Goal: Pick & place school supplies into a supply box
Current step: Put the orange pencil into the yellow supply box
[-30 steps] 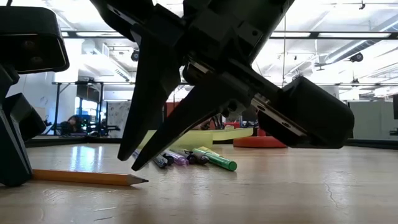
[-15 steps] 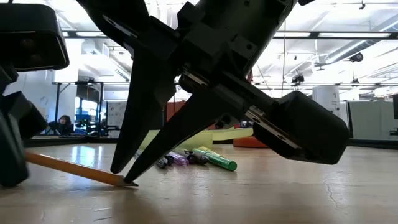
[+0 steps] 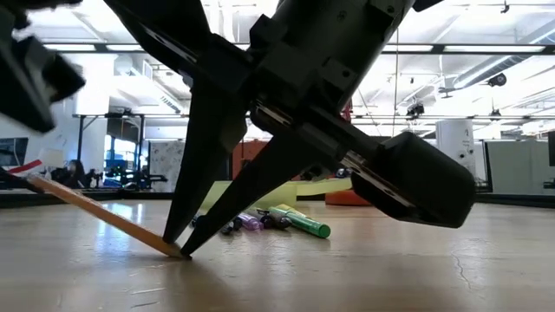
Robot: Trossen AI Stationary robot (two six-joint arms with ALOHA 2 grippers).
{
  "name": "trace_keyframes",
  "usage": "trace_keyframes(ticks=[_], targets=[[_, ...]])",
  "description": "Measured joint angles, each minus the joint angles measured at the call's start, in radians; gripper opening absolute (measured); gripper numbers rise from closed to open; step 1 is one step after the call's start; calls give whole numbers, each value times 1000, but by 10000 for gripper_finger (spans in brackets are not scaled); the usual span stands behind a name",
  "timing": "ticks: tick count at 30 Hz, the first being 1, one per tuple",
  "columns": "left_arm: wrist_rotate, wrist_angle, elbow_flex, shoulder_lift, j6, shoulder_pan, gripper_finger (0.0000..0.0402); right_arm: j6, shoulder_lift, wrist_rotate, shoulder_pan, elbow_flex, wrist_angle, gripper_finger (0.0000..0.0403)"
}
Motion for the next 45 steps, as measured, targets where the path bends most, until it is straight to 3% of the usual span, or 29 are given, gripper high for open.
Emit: trace_keyframes(ticks=[7, 11, 15, 21, 25, 28, 33, 45], targets=[[-2, -153, -21, -184, 245, 14, 0, -11, 0, 1, 0, -1, 0, 34], [108, -160, -66, -237, 325, 45, 7, -17, 0, 0, 0, -1, -1, 34], [147, -162, -102, -229, 361, 62, 52, -23, 0, 0, 0, -1, -2, 34], [147, -170, -112, -192, 562, 67, 139, -27, 1, -1, 0, -1, -2, 34], [146, -168, -117, -189, 607, 109, 167, -27, 1, -1, 0, -1, -2, 34], [155, -169, -124, -189, 613, 155, 171, -26, 1, -2, 0, -1, -2, 34], [278, -164, -129, -189, 709, 213, 168, -26, 2, -2, 0, -1, -2, 34], [359, -122, -142, -189, 769, 224, 163, -22, 2, -3, 0, -2, -2, 34]])
